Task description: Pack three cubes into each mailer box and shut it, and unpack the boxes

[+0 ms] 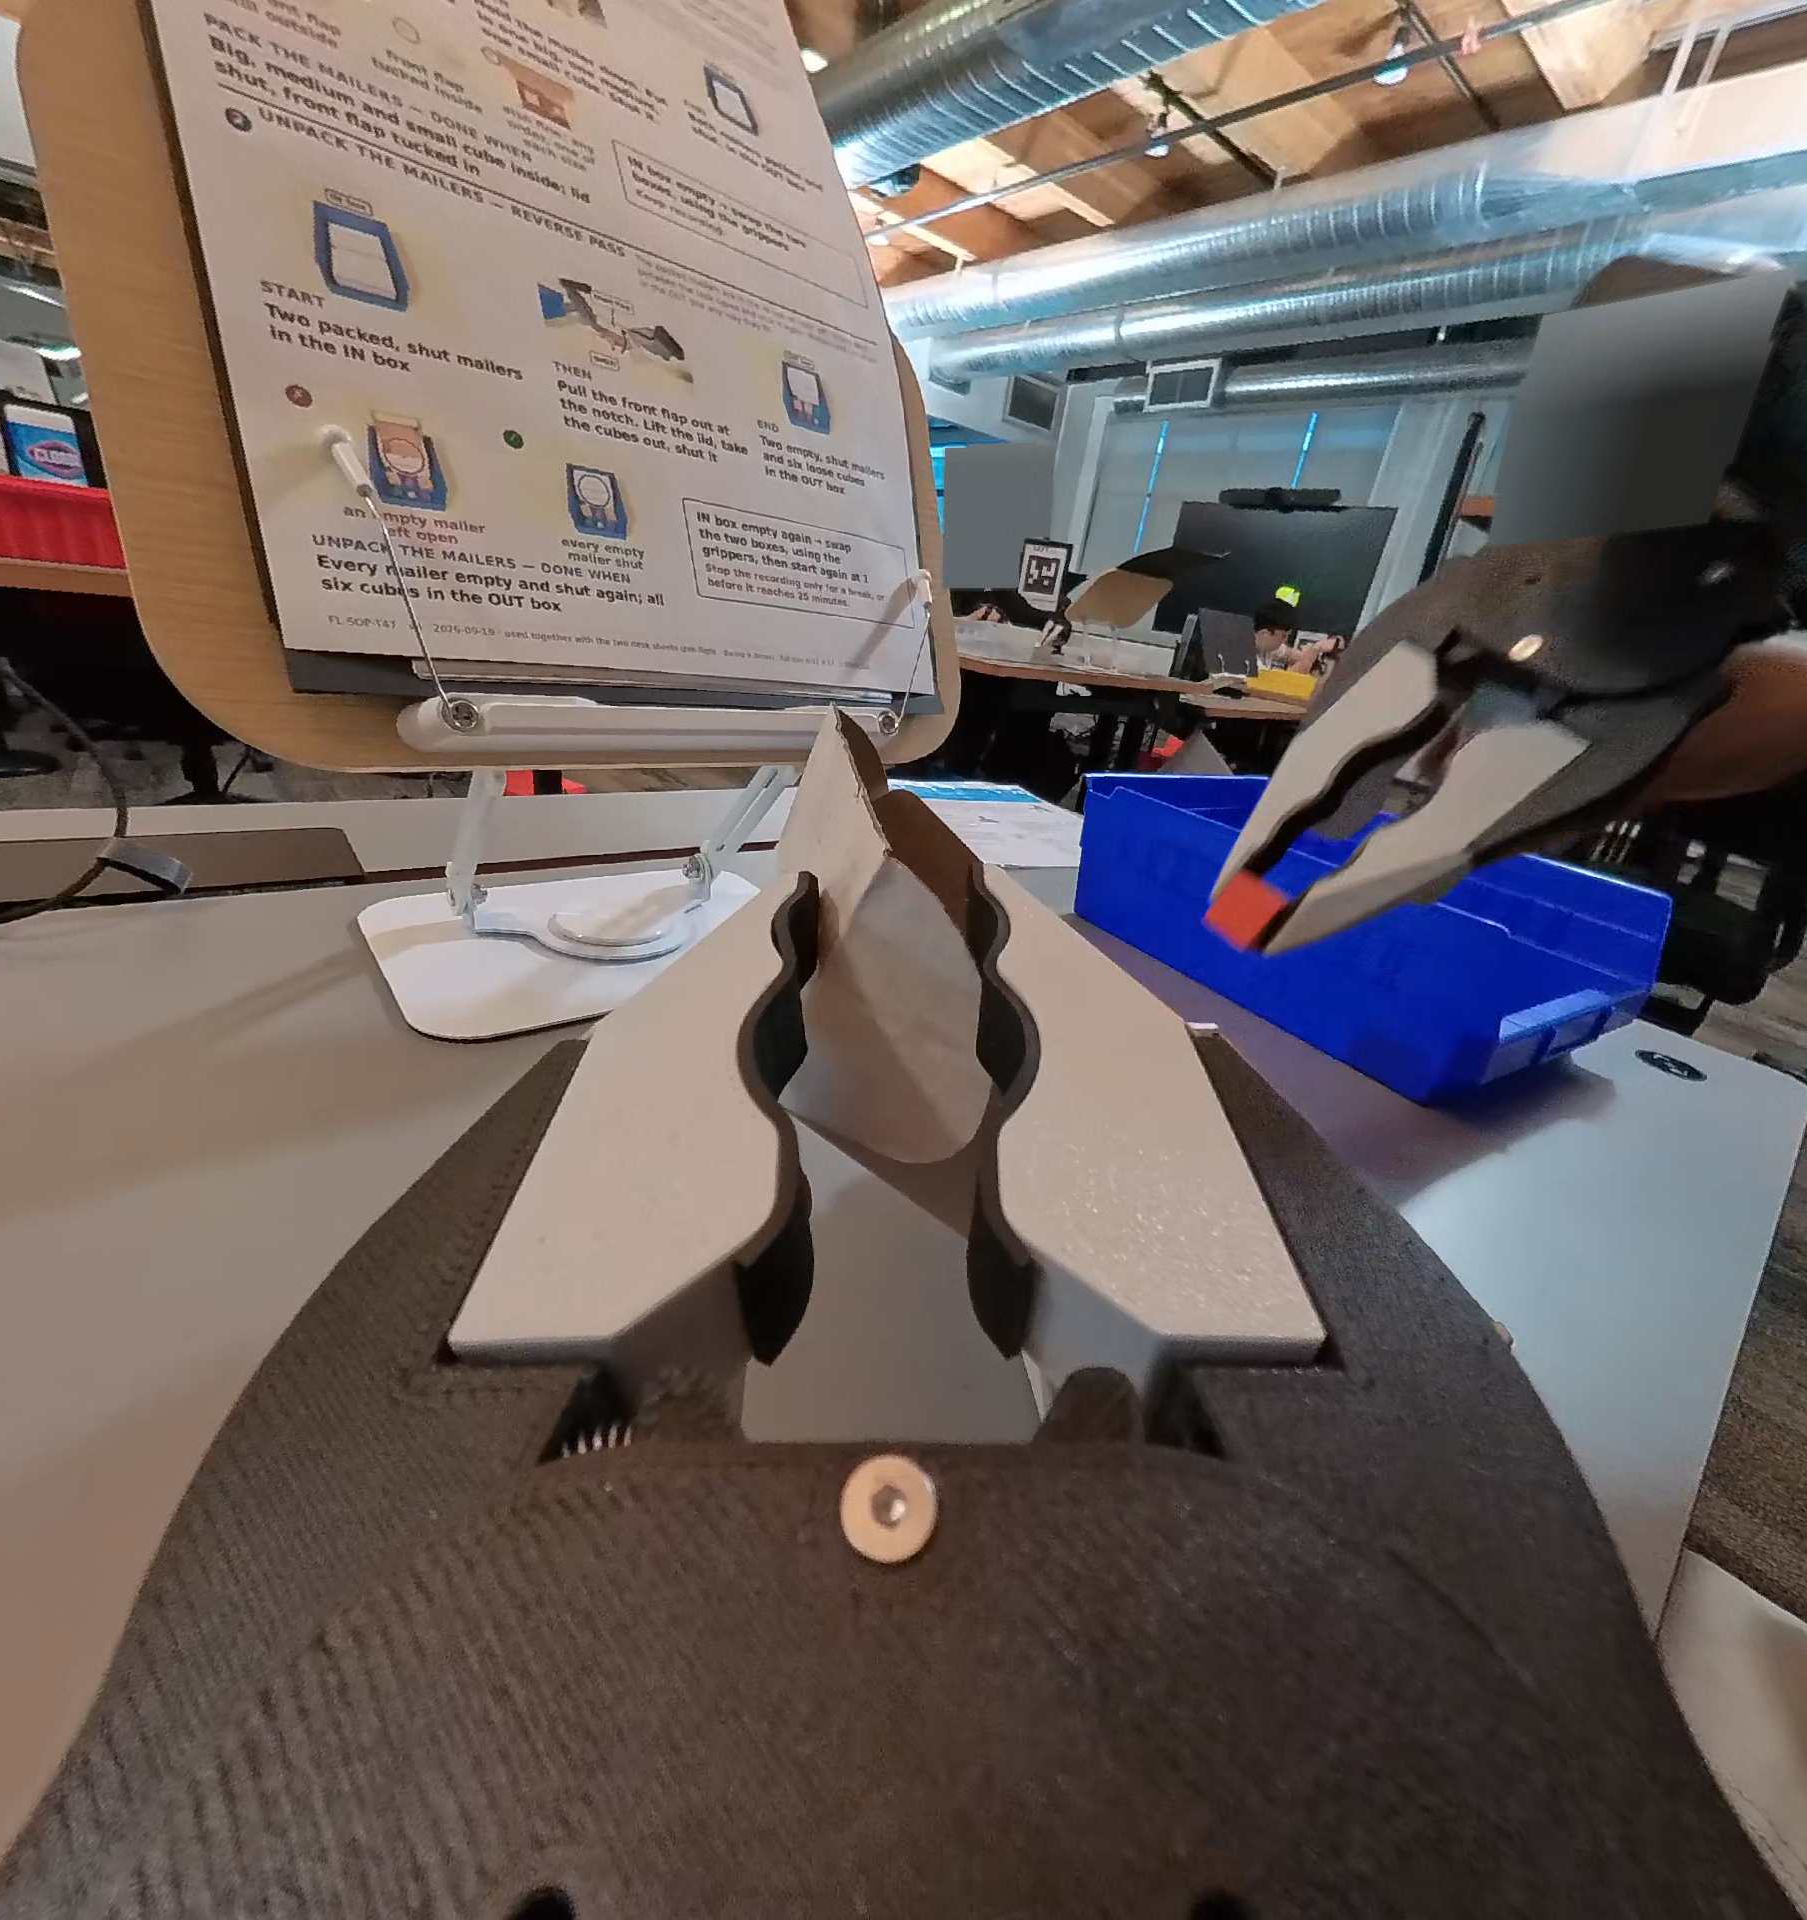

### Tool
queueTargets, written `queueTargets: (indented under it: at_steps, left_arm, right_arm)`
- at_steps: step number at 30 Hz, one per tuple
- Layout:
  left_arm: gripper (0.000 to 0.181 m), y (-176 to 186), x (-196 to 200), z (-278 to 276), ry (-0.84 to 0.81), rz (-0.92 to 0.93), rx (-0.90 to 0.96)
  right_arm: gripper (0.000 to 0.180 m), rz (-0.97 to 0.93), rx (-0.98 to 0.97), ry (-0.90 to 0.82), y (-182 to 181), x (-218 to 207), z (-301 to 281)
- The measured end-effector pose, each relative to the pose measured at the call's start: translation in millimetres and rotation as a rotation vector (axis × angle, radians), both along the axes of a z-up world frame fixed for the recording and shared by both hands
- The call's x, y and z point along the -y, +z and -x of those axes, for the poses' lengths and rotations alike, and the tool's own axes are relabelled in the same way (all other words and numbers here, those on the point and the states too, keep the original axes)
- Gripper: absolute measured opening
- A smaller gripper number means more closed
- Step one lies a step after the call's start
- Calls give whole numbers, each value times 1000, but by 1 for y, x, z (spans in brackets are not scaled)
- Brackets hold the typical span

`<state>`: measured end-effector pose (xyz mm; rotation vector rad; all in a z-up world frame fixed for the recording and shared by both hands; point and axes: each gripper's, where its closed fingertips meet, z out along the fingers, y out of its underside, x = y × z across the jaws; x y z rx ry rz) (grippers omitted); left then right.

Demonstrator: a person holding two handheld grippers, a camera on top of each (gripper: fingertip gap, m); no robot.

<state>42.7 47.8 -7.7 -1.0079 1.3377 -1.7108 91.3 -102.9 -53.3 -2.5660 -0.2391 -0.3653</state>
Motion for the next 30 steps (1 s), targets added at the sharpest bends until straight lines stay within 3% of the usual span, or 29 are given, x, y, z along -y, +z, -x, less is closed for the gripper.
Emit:
queueTargets:
  at_steps: [1, 4, 7, 11, 14, 23, 30]
  left_arm:
    - [27, 0, 0, 0, 0, 0, 0]
    - [27, 1, 0, 0, 3, 0, 0]
    - [27, 2, 0, 1, 10, -3, 5]
    - [26, 4, 3, 2, 10, -11, 8]
    - [26, 4, 6, 1, 15, -27, 13]
    - [26, 6, 11, 2, 27, -72, 28]
    - [26, 3, 9, 2, 29, -92, 27]
  right_arm:
    - [20, -19, 30, -24, 13, 15, -6]
    - [20, -31, 134, -89, 45, 71, -31]
    - [21, 33, 205, -123, 54, 142, -55]
    - [21, 229, 61, -224, 17, 243, -64]
    - [21, 394, -32, -261, -21, 294, -54]
    - [21, 568, -177, -219, -90, 313, -44]
    - [21, 579, -223, -222, -99, 313, -44]
